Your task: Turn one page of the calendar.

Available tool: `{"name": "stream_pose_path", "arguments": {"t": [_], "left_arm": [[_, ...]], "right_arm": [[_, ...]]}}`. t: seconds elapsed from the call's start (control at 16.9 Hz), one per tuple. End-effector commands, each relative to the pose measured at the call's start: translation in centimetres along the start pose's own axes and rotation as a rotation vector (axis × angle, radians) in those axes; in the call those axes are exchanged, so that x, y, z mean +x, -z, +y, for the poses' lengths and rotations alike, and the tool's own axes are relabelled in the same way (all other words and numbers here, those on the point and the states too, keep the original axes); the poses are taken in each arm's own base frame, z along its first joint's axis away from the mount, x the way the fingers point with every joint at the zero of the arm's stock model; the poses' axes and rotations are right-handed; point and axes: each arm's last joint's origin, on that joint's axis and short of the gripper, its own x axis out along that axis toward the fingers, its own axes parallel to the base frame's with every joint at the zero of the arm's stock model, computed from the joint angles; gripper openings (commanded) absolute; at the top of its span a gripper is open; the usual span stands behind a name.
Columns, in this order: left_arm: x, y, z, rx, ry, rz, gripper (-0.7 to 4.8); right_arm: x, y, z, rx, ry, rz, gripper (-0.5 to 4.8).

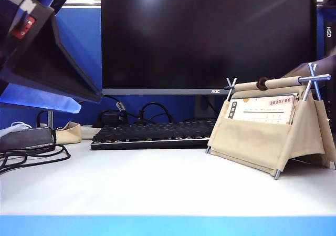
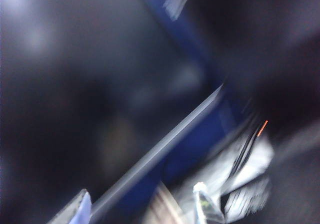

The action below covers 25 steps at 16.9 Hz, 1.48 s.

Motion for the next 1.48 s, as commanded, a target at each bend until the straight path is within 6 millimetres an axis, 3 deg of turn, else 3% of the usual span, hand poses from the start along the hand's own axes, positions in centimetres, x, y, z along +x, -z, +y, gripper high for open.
{"name": "stream_pose_path", "arguments": {"t": [0.06,0.18,0.24,0.3,0.41,0.47,0.53,0.65,0.83,0.95,1.07,1.36,1.42,1.48], "left_arm": [[0.0,-0.2,-0.1,0.003,0.013,-0.015,2.83],[0.0,-0.2,-0.1,0.002,0.028,-0.008,2.83],[0.0,-0.1,-0.1,0.001,0.026,-0.002,2.83],[0.0,-0.1,-0.1,0.001,0.026,-0.002,2.82],[0.0,-0.2,-0.1,0.002,0.027,-0.008,2.83],[0.0,-0.1,-0.1,0.002,0.026,-0.006,2.83],[0.0,-0.1,-0.1,-0.012,0.026,0.000,2.83],[0.0,-0.1,-0.1,-0.018,0.025,-0.003,2.82],[0.0,-0.1,-0.1,-0.018,0.027,-0.005,2.82],[0.0,-0.1,-0.1,-0.018,0.027,-0.004,2.83],[0.0,-0.1,-0.2,-0.018,0.053,0.000,2.82],[0.0,-0.1,-0.2,-0.019,0.052,0.004,2.83],[0.0,-0.1,-0.2,-0.019,0.053,0.004,2.82],[0.0,-0.1,-0.2,-0.028,0.053,0.004,2.83]], "right_arm": [[0.5,-0.8,-0.4,-0.029,-0.078,0.022,2.66],[0.5,-0.5,-0.2,-0.044,-0.192,0.115,2.60],[0.3,-0.2,0.2,-0.045,-0.318,0.208,2.19],[0.2,0.2,0.7,-0.064,-0.362,0.260,2.11],[1.0,0.4,1.4,-0.145,-0.381,0.385,2.28],[1.8,0.2,2.2,-0.221,-0.389,0.499,2.83],[2.9,-0.7,4.6,-0.399,-0.405,0.615,2.86],[4.2,-2.9,7.3,-0.496,-0.410,0.672,2.86],[6.0,-3.5,8.9,-0.592,-0.408,0.825,2.88],[7.2,-2.4,9.2,-0.593,-0.424,0.977,2.99],[8.6,-0.7,8.7,-0.637,-0.389,1.098,3.79],[9.8,2.8,7.2,-0.595,-0.389,1.245,3.77],[10.0,3.4,7.0,-0.590,-0.388,1.265,3.61],[10.1,4.0,6.7,-0.592,-0.381,1.283,3.05]]}}
